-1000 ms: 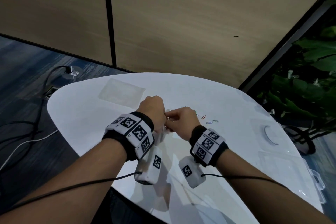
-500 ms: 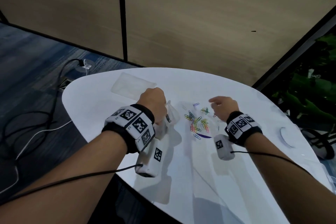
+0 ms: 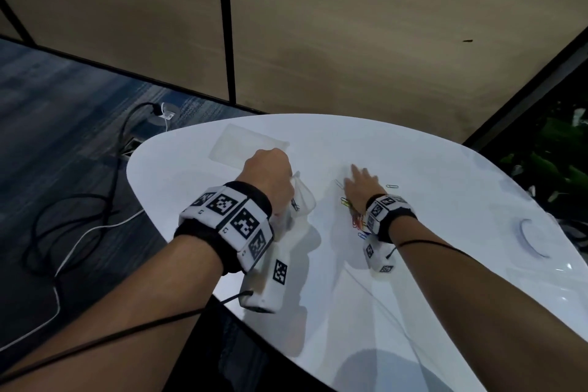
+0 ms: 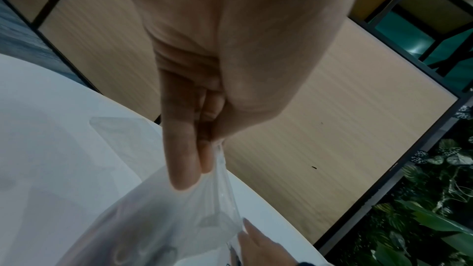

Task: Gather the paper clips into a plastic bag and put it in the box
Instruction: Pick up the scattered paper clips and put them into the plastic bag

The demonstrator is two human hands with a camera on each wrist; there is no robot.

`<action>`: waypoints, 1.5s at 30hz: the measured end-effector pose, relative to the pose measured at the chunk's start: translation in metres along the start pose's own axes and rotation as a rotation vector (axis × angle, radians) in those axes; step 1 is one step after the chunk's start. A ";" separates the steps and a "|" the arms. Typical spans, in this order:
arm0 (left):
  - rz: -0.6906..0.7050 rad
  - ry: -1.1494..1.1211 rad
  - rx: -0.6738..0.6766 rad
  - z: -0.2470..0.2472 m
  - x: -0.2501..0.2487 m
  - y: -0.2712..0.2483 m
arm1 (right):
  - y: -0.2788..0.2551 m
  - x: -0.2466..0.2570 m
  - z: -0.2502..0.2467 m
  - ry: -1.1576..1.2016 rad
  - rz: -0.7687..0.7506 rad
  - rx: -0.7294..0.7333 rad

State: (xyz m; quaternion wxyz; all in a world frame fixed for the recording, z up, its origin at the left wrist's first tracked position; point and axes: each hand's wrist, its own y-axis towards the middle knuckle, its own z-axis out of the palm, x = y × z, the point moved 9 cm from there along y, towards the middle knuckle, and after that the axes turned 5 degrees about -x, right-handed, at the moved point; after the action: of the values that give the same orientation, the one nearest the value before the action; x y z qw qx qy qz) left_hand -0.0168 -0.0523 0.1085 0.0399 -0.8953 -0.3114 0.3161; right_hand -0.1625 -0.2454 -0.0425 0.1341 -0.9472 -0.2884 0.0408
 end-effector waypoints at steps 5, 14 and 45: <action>0.018 0.017 -0.001 0.000 -0.004 -0.001 | -0.013 0.027 0.017 -0.146 -0.220 0.120; 0.058 0.059 -0.002 0.000 -0.007 -0.010 | -0.052 0.009 -0.001 -0.175 -0.262 -0.076; 0.048 -0.073 0.041 0.022 -0.031 -0.004 | -0.113 0.083 -0.112 0.585 -0.376 -0.113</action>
State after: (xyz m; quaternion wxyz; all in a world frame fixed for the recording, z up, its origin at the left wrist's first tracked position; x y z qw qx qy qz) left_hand -0.0509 -0.0699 0.1087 0.0391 -0.8895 -0.2844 0.3555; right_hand -0.1374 -0.1347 0.0963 0.1637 -0.8550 -0.4088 -0.2739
